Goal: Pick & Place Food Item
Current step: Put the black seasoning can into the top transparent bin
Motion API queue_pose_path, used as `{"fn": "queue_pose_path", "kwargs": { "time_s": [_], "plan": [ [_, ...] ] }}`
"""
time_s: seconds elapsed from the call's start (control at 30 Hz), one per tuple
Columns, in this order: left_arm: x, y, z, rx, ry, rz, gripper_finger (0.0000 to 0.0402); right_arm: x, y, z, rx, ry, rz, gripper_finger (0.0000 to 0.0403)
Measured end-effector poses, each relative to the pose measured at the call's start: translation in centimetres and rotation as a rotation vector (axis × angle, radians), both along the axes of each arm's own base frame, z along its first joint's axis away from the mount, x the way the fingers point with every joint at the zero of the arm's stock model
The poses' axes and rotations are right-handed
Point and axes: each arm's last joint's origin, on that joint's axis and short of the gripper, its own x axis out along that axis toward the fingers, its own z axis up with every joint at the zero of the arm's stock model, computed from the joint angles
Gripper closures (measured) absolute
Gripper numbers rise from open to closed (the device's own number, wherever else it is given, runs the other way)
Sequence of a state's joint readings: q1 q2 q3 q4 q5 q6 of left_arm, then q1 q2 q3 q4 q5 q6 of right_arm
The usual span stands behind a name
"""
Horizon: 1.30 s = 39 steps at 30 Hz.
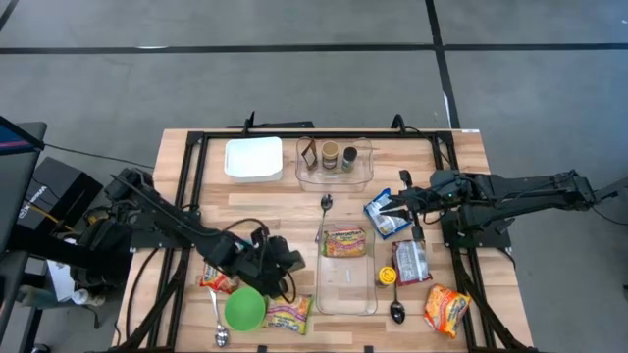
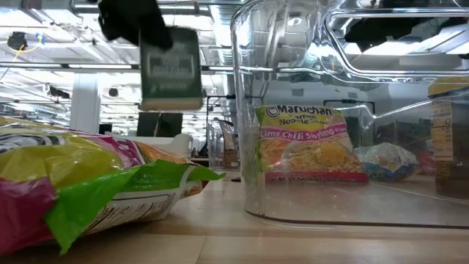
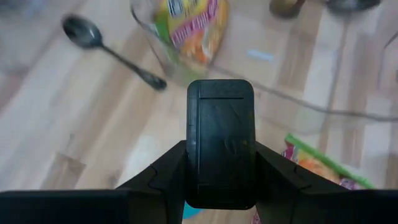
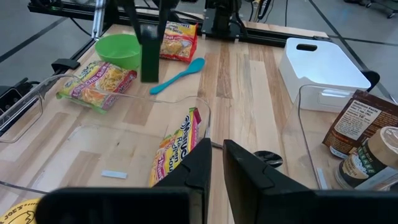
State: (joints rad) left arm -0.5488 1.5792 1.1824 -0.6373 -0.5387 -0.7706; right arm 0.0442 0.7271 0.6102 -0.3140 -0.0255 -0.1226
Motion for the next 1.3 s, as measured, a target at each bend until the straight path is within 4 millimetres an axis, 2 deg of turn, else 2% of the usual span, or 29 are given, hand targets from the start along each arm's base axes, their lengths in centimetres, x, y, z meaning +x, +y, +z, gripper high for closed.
{"fn": "queue_pose_path", "kwargs": {
  "time_s": [0.37, 0.63, 0.87, 1.03, 1.3],
  "plan": [
    [-2.5, 2.3, 5.5, 0.265, -0.194, -0.001, 0.0262, 0.0, 0.0, 0.0, 0.000, 0.000, 0.000, 0.0368],
    [-3.1, 5.6, 8.2, 0.427, -0.262, 0.104, 0.0262, 0.0, 0.0, 0.0, 0.000, 0.000, 0.000, 0.0368],
    [-1.0, 9.6, 9.4, 0.537, -0.271, 0.157, 0.0262, 0.0, 0.0, 0.0, 0.003, -0.001, -0.001, 0.0368],
    [0.7, 13.6, 9.9, 0.511, -0.296, 0.096, 0.0262, 0.0, 0.0, 0.1, 0.003, -0.010, -0.002, 0.0368],
    [1.0, 20.3, 10.1, 0.433, -0.315, -0.042, 0.0262, 0.0, 0.0, 0.1, -0.007, -0.008, 0.002, 0.0368]
  ]
}}
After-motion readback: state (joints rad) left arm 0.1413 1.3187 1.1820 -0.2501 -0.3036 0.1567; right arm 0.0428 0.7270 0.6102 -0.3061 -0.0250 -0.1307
